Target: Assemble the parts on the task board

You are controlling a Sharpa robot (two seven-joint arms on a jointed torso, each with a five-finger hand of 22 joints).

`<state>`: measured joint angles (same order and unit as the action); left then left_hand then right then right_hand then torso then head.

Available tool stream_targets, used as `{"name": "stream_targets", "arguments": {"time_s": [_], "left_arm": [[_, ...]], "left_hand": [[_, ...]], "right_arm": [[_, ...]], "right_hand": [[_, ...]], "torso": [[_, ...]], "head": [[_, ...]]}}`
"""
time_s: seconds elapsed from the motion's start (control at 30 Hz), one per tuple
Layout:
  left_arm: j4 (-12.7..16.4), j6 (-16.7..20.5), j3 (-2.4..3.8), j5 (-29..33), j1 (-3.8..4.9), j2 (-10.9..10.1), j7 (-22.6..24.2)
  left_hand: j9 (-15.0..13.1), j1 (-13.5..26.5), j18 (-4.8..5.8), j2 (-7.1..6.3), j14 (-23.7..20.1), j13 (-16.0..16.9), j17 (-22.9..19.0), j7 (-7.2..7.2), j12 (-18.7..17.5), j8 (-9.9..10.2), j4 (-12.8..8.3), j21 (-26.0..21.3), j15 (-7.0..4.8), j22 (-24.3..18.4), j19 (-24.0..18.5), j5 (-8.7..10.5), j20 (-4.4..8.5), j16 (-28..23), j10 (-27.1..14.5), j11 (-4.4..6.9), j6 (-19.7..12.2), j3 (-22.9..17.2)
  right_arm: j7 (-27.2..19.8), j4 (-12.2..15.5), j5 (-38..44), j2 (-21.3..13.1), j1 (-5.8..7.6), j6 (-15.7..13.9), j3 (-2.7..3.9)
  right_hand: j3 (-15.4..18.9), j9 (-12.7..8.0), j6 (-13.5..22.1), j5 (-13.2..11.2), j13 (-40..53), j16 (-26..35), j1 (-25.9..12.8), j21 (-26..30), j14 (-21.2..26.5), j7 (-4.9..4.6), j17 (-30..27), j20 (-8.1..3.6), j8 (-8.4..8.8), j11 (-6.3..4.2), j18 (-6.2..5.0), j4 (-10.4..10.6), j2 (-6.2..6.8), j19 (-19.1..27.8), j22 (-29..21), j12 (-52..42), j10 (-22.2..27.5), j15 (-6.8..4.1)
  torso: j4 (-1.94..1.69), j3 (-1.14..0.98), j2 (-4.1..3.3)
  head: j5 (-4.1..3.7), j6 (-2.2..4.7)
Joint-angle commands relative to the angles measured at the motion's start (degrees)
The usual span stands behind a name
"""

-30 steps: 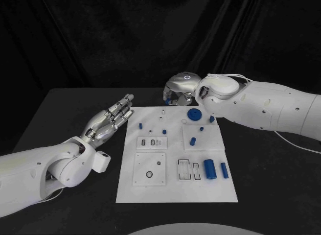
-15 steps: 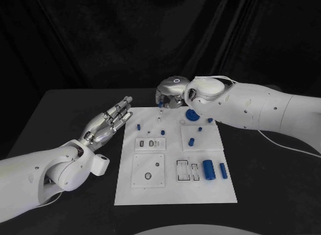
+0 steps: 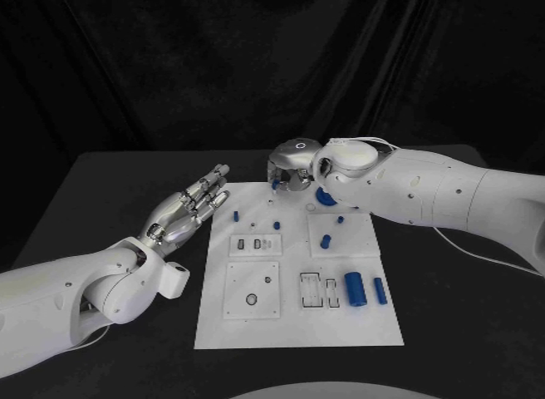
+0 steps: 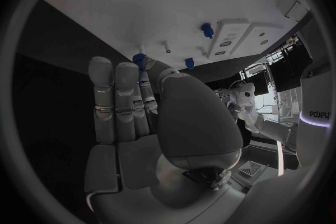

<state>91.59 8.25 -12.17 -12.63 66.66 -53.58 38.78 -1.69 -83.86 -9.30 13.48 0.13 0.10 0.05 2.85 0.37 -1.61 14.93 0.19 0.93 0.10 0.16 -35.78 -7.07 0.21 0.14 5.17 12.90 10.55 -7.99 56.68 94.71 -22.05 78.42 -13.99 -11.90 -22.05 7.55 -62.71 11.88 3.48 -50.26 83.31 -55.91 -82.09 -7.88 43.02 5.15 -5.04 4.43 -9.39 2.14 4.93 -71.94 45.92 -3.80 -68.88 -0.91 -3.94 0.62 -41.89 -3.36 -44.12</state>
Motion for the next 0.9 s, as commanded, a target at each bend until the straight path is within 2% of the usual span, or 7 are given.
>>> {"name": "stream_targets", "arguments": {"time_s": [0.03,0.2,0.33,0.9], "left_arm": [[-0.06,-0.99,0.05,-0.23,0.12,0.12,6.84],[-0.24,-1.2,0.05,-0.23,0.12,0.25,6.79],[-0.35,-1.3,0.05,-0.23,0.11,0.28,6.75],[-0.64,-1.67,0.05,-0.23,0.11,0.45,6.51]], "left_hand": [[-0.01,-0.68,-0.7,0.11,-0.13,-0.1,-0.05,-0.43,-0.37,-0.09,0.02,-0.19,0.42,-0.1,-0.16,-0.18,-0.36,-0.21,-0.14,-0.42,0.01,-0.34],[-0.01,-0.74,-0.7,0.14,-0.13,-0.1,-0.05,-0.47,-0.37,-0.09,-0.06,-0.19,0.47,-0.1,-0.16,-0.27,-0.39,-0.21,-0.14,-0.48,-0.05,-0.43],[-0.01,-0.78,-0.71,0.15,-0.13,-0.1,-0.05,-0.49,-0.37,-0.09,-0.1,-0.19,0.5,-0.1,-0.16,-0.3,-0.42,-0.21,-0.14,-0.51,-0.04,-0.49],[-0.01,-0.89,-0.7,0.21,-0.13,-0.1,-0.05,-0.59,-0.37,-0.09,-0.25,-0.19,0.65,-0.1,-0.16,-0.37,-0.52,-0.21,-0.14,-0.63,-0.08,-0.69]], "right_arm": [[1.64,0.02,0.02,0.04,-0.2,0.15,0.05],[1.89,0.04,0.02,0.05,-0.28,-0.04,0.05],[1.97,0.05,0.02,0.05,-0.32,0.19,0.05],[1.96,-0.97,0.02,0.7,-0.79,1.03,0.05]], "right_hand": [[-0.33,-0.04,0.45,-0.31,0.09,-0.3,0.06,-0.19,0.3,-0.02,0.03,-0.05,0.42,0.05,0.73,0.01,0.6,0.48,0.11,0.37,0.54,0.28],[-0.52,-0.06,0.7,-0.24,0.09,-0.54,0.07,-0.41,0.32,-0.1,0.25,0.02,0.63,0.16,0.76,0.03,0.69,0.53,0.46,0.37,0.92,0.36],[-0.6,-0.07,0.79,-0.23,0.09,-0.6,0.03,-0.47,0.36,-0.14,0.31,0.07,0.72,0.21,0.76,0.08,0.72,0.59,0.56,0.37,1.1,0.4],[-0.81,-0.1,1.17,-0.28,0.11,-0.22,-0.11,-0.37,0.69,-0.16,-0.17,0.19,0.99,0.31,0.71,0.21,0.84,0.95,0.55,0.34,1.58,0.52]], "torso": [[-0.05,0.1,0.06],[-0.22,0.06,0.04],[0.02,0.1,0.05],[0.04,0.12,0.07]], "head": [[-0.15,-0.06],[-0.35,-0.08],[-0.16,-0.09],[-0.13,-0.28]]}}
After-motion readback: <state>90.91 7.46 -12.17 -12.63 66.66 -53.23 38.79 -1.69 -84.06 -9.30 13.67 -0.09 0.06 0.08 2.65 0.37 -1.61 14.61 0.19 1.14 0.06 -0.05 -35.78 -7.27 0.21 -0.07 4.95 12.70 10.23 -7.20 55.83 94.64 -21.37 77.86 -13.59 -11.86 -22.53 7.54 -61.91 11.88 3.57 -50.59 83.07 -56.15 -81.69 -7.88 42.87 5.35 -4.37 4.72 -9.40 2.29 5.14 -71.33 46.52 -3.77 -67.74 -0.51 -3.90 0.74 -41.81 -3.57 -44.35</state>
